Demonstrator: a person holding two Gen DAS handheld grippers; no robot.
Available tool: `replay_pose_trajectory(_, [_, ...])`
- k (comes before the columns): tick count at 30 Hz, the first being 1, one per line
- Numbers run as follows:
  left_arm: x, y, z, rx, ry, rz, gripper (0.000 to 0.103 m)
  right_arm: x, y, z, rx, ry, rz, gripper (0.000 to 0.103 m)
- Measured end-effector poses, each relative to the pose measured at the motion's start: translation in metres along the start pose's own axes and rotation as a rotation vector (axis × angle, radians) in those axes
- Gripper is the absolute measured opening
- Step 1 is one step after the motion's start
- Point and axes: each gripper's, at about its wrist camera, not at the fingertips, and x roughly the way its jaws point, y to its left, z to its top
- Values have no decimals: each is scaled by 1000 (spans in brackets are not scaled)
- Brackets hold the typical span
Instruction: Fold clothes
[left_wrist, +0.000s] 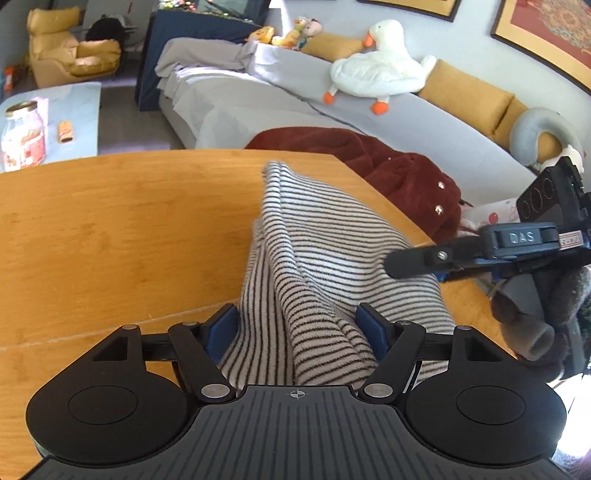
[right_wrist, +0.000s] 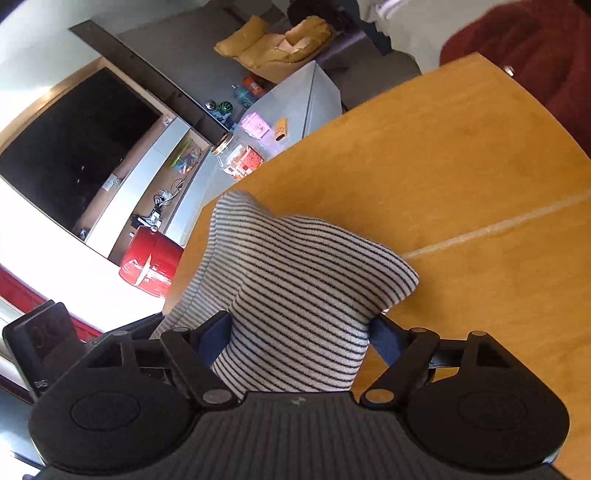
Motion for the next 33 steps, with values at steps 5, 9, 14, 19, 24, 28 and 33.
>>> replay_pose_trajectory(5, [-9, -14, -18, -62, -30, 5, 81, 50, 23, 33, -138, -4, -53, 81])
replay_pose_trajectory(9, [-16, -22, -27, -91, -57, 23, 87, 64, 40, 43, -244, 16, -66, 83])
replay_pose_trajectory(14, [-43, -10, -18, -129, -109, -25, 89, 37, 40, 25, -296, -16, -83, 98])
replay_pose_trajectory(19, [-67, 3, 18, -131, -227, 19, 90, 10, 40, 8, -347, -48, -99, 103])
replay_pose_trajectory(24, [-27, 7, 49, -83, -173, 65, 79, -15, 41, -10, -398, -78, -116, 103])
replay_pose_trajectory(28, [18, 26, 56, -92, -82, 201, 68, -5, 45, -40, -383, -43, -112, 103])
replay_pose_trajectory(33, [28, 61, 49, -221, -63, 151, 72, 2, 45, -59, -269, -32, -62, 103])
